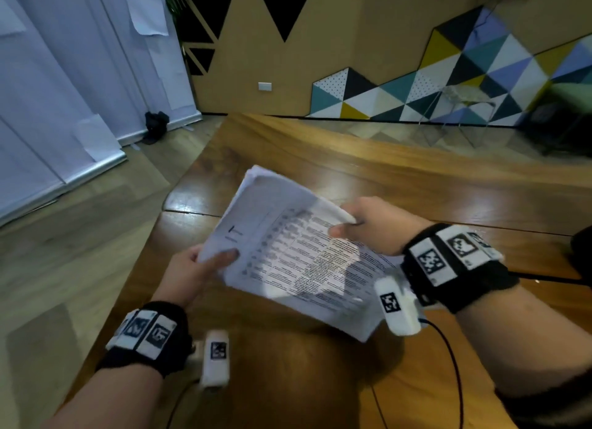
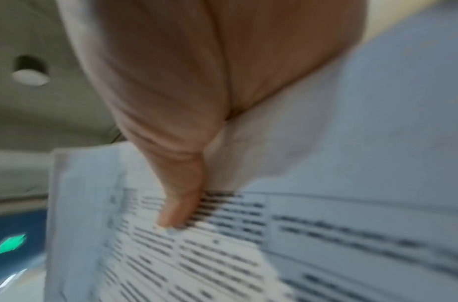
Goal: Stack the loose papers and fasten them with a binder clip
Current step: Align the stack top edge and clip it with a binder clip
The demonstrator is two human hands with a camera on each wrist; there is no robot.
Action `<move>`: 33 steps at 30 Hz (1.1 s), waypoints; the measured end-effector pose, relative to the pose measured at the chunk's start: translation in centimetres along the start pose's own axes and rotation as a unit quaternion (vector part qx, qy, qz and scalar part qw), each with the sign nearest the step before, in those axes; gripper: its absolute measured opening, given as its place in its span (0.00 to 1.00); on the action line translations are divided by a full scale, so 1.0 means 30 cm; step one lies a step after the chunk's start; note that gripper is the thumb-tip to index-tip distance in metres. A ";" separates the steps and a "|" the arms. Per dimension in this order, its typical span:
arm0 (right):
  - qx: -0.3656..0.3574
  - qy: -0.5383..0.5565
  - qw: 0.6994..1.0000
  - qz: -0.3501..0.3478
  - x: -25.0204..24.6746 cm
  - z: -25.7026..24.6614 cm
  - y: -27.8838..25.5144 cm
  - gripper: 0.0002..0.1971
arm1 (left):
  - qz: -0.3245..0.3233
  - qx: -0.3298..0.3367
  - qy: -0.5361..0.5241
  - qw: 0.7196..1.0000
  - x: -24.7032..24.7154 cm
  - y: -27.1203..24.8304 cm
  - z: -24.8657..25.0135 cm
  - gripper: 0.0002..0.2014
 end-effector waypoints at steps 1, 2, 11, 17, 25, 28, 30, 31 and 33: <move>0.000 0.067 0.998 0.005 -0.008 0.041 -0.012 0.18 | -0.010 0.024 -0.065 0.998 0.022 0.007 0.054 0.32; 0.003 0.134 0.991 0.010 -0.009 0.078 -0.021 0.16 | -0.031 0.046 -0.141 0.988 0.055 0.014 0.107 0.34; -0.031 0.504 0.850 0.150 0.010 0.187 -0.134 0.07 | -0.134 0.217 -0.114 0.960 0.283 0.000 0.462 0.17; -0.074 0.523 0.834 0.159 0.039 0.169 -0.156 0.15 | -0.084 0.228 0.015 0.970 0.280 -0.042 0.342 0.23; -0.082 0.553 0.810 0.179 0.053 0.188 -0.152 0.20 | 0.108 0.265 -0.027 0.958 0.258 -0.132 0.314 0.13; -0.077 0.559 0.804 0.190 0.059 0.193 -0.145 0.21 | 0.145 0.280 0.000 0.949 0.255 -0.143 0.325 0.10; -0.072 0.565 0.799 0.195 0.062 0.195 -0.139 0.19 | 0.156 0.280 -0.004 0.947 0.249 -0.142 0.317 0.05; -0.070 0.567 0.797 0.196 0.064 0.197 -0.136 0.18 | 0.151 0.276 -0.018 0.949 0.244 -0.140 0.310 0.03; -0.067 0.573 0.793 0.197 0.066 0.204 -0.133 0.17 | 0.129 0.272 -0.050 0.952 0.234 -0.136 0.295 0.05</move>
Point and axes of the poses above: each hand's wrist, its own y-axis towards the middle knuckle, its own x-axis out of the palm, z = x × y, the point moved 4 cm from there along y, towards the middle knuckle, and after that the axes turned 11 degrees about x, right-handed, at the moved point
